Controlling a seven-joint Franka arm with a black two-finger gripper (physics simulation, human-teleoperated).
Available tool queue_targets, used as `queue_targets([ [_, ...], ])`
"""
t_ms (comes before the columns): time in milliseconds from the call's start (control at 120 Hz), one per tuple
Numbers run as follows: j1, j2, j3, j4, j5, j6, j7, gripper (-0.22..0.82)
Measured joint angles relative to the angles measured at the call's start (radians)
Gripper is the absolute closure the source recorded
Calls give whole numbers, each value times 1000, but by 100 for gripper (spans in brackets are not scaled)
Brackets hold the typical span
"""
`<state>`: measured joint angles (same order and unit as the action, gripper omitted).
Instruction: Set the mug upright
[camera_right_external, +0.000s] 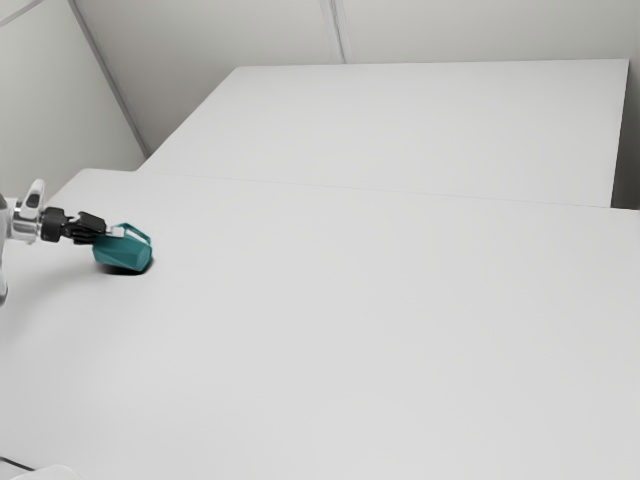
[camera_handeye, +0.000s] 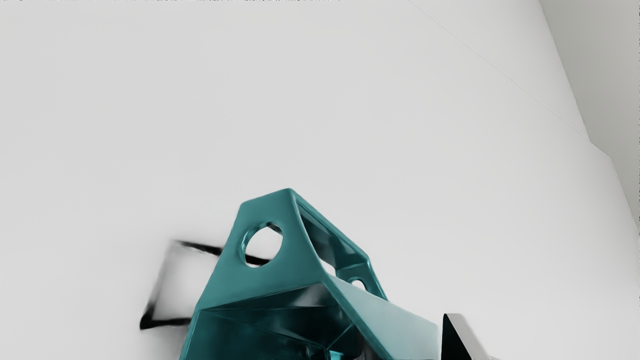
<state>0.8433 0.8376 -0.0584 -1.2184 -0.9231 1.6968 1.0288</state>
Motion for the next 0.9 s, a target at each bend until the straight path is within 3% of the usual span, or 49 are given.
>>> queue_targets([
  [375,-49,-89,-43,-40,65,10,-15,76],
  [567,-128,-224,-38,-165,141,23,-21,78],
  [775,-279,-363,-16,-241,322,60,-62,77],
  [900,-384,-446,48,-315,411,91,-109,77],
])
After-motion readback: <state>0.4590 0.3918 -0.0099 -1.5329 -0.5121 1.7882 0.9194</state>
